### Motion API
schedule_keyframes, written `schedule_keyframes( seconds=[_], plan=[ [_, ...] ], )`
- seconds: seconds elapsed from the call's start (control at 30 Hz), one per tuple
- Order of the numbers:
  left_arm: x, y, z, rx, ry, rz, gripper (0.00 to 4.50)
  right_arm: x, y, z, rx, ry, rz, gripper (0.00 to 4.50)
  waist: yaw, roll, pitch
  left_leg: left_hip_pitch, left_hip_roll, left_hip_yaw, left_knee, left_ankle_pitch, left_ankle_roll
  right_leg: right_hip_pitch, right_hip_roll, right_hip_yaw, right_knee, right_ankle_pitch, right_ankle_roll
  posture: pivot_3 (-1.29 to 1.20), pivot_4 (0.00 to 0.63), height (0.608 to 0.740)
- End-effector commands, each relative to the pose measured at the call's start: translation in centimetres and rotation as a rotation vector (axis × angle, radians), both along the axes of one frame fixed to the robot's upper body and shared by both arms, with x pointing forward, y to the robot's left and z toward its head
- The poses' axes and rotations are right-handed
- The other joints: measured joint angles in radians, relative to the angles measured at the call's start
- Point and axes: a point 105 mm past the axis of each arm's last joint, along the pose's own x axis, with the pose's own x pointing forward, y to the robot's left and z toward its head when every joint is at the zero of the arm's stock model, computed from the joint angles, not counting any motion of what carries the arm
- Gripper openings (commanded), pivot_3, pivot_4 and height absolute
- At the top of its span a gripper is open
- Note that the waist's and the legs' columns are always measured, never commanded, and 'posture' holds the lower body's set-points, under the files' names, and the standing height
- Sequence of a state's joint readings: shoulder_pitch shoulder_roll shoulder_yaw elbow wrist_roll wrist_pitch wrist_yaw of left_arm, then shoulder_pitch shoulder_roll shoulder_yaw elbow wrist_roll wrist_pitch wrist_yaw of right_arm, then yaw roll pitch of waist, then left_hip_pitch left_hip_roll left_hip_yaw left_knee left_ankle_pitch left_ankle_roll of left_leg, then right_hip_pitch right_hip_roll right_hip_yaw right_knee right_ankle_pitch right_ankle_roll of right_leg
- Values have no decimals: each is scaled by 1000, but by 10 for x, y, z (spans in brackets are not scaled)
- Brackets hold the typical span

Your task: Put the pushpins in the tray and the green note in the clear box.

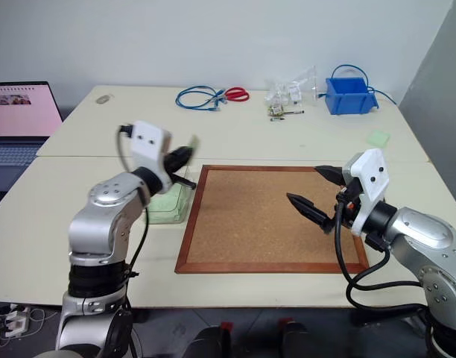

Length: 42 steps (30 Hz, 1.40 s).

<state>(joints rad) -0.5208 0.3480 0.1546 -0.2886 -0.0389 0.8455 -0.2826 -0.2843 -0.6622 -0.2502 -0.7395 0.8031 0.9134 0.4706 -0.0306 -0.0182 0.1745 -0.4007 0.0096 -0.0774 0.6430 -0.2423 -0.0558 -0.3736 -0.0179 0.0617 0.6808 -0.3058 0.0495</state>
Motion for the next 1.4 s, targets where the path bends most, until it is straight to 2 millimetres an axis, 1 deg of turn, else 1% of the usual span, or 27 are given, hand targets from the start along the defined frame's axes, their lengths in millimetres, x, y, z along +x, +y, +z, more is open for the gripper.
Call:
schedule_keyframes(
  seconds=[0.03,0.17,0.23,0.3,0.33,0.57,0.6,0.63,0.7,0.77,0.8,0.87,0.93,1.0,1.03,1.1,1.17,1.2,1.23,1.3,1.37,1.4],
  plan=[
    [-14,13,8,41,-48,134,0,-3,5,11,9,-37,26,4464,3,-2,1,0,0,0,0,0,0,0,0,0,0,0,0,0,150,740],
    [-25,23,-9,19,22,240,0,0,6,9,11,-29,27,4464,4,-4,2,0,0,0,0,0,0,0,-1,0,0,0,0,0,150,740],
    [-27,23,-14,0,50,251,0,1,6,9,12,-29,27,4464,4,-5,3,0,0,0,0,0,0,0,-1,-1,0,0,0,0,150,740],
    [-27,26,-16,-13,60,271,398,2,5,9,16,-29,22,4500,3,-5,3,0,0,0,0,0,0,0,0,-1,0,0,0,0,150,740],
    [-27,28,-16,-15,57,278,410,2,5,9,18,-28,20,4500,3,-5,3,0,0,0,0,0,0,0,0,-1,0,0,0,0,150,740],
    [-24,27,-11,-5,48,276,1759,5,3,6,19,-28,2,4500,3,-5,3,0,0,0,0,0,0,0,0,-1,0,0,0,0,150,740],
    [-24,27,-11,-3,46,276,1865,6,3,7,21,-30,-1,4500,3,-5,3,0,0,0,0,0,0,0,0,-1,0,0,0,0,150,740],
    [-24,27,-10,-1,45,276,2125,6,4,7,23,-32,-2,4500,3,-5,3,0,0,0,0,0,0,0,0,-1,0,0,0,0,150,740],
    [-25,26,-10,12,42,260,2521,6,3,7,21,-32,-6,4500,3,-5,3,0,0,0,0,0,0,0,0,-1,0,0,0,0,150,740],
    [-26,25,-10,22,45,250,2792,6,2,6,13,-32,-20,4500,3,-5,3,0,0,0,0,0,0,0,0,-1,0,0,0,0,150,740],
    [-26,25,-10,25,46,238,3029,7,0,4,8,-29,-38,4500,3,-5,3,0,0,0,0,0,0,0,0,-1,0,0,0,0,150,740],
    [-28,18,-5,11,25,181,3334,8,-4,2,5,-26,-80,4500,3,-5,3,0,0,0,0,0,0,0,0,-1,0,0,0,0,150,740],
    [-35,3,-2,-10,15,75,3334,9,-10,-1,6,-28,-146,4500,3,-6,3,0,0,0,0,0,0,0,0,-1,0,0,0,0,150,740],
    [-49,-13,-6,-34,33,-44,3334,11,-17,-7,-4,-33,-242,4500,3,-6,3,-1,1,0,0,0,0,0,-1,0,0,0,0,0,150,740],
    [-56,-17,-9,-48,43,-84,3334,12,-20,-10,-8,-32,-282,4500,3,-6,3,-1,1,0,-1,0,0,0,-1,0,0,0,0,0,150,740],
    [-68,-19,-15,-62,63,-122,3334,14,-33,-20,-25,-22,-406,4500,2,-6,3,0,2,1,-1,0,-1,-1,-1,1,-1,0,0,0,150,740],
    [-78,-12,-24,-74,95,-113,3334,10,-47,-33,-42,10,-517,4500,2,-6,3,0,2,1,-2,0,-1,-1,-1,1,0,0,0,0,150,740],
    [-81,-10,-27,-76,103,-107,3334,8,-50,-37,-49,20,-548,4500,2,-6,3,0,2,1,-2,0,-1,-1,-1,1,0,0,0,0,150,740],
    [-86,-6,-31,-83,122,-96,3334,2,-56,-45,-74,40,-584,4500,1,-6,3,0,2,1,-2,0,-1,-1,0,1,0,0,0,0,150,740],
    [-93,2,-37,-92,143,-76,3334,-7,-62,-54,-111,63,-628,4500,2,-6,3,0,2,1,-2,0,-1,-1,0,1,0,0,0,0,150,740],
    [-101,22,-41,-95,167,-17,3334,-21,-72,-67,-132,108,-700,4500,2,-6,3,0,2,1,-2,0,-1,-1,0,1,0,0,0,0,150,740],
    [-104,28,-41,-93,172,1,3334,-27,-76,-70,-138,122,-727,4500,2,-6,3,0,2,1,-1,0,-1,-1,0,1,0,0,0,0,150,740]
  ],
)
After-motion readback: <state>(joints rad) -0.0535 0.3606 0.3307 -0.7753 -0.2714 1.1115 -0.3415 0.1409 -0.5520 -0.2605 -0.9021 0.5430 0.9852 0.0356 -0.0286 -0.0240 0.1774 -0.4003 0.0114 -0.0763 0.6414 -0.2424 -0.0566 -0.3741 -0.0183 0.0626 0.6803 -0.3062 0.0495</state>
